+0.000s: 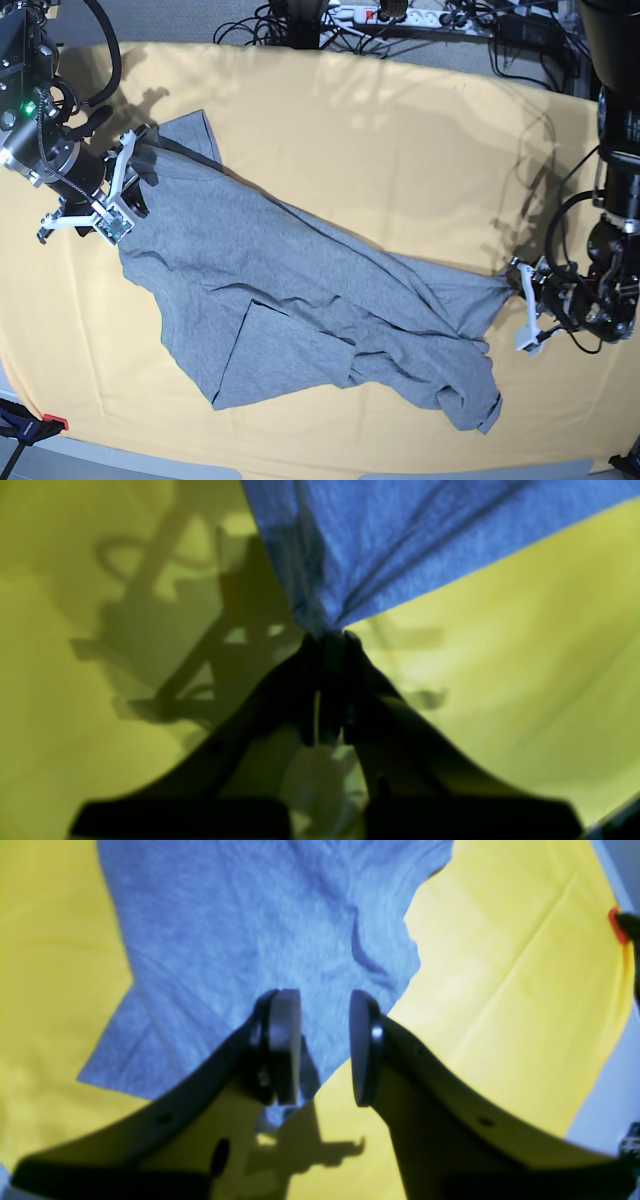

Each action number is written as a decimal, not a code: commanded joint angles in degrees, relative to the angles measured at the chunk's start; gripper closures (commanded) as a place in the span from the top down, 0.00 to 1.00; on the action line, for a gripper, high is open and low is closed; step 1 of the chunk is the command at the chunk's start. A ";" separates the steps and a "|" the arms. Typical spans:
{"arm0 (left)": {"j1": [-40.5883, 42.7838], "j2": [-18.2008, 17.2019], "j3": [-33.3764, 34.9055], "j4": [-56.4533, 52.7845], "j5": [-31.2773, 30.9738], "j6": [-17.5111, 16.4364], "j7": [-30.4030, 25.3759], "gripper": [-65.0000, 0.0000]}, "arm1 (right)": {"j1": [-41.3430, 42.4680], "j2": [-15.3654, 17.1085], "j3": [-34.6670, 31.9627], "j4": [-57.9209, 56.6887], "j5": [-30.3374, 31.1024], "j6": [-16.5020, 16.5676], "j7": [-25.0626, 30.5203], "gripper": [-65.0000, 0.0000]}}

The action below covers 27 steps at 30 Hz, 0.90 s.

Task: Layout the t-shirt on the table in an organized manner, then fold the t-shirt properly
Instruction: 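Pull the shirt taut between both grippers, spreading it wide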

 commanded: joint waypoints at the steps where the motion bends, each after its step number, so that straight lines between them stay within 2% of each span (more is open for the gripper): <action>1: -2.73 -2.01 -0.50 1.29 -2.64 -1.36 0.37 0.00 | 0.48 0.85 0.57 -0.39 0.11 -0.33 1.03 0.41; 3: -3.08 -4.68 -0.50 2.29 -8.83 -4.81 1.05 0.00 | 0.50 0.87 0.57 -2.58 0.09 -0.35 1.03 0.54; 5: -3.19 -7.37 -0.50 3.48 -16.00 -7.76 2.45 0.00 | 0.50 0.87 0.57 -4.59 0.13 -1.81 0.33 0.60; 9: -3.15 -11.65 -0.50 4.22 -31.34 -8.21 7.90 0.00 | 0.48 0.87 0.57 -6.71 0.48 -4.74 -2.05 0.61; 11: -3.04 -13.18 -0.50 4.22 -38.37 -8.21 7.90 0.00 | 0.50 0.87 0.57 -6.73 2.99 -4.85 -2.64 0.61; 15: -2.58 -15.34 -0.50 4.22 -38.37 -8.21 7.90 0.00 | 0.35 0.76 0.57 -6.78 7.96 -4.04 -2.82 0.60; 18: -1.86 -17.11 -0.50 4.22 -38.37 -8.21 7.90 0.00 | -0.76 -0.15 0.57 -6.78 7.69 -4.20 -2.89 0.60; 21: -1.84 -18.23 -0.50 4.22 -38.37 -8.21 7.90 0.00 | -1.42 -1.64 0.59 -7.58 5.60 -8.20 -2.86 0.60; 27: -1.03 -18.60 -0.50 4.20 -38.37 -8.21 7.90 0.00 | -1.20 -6.71 0.59 -13.16 5.25 -11.21 -2.38 0.60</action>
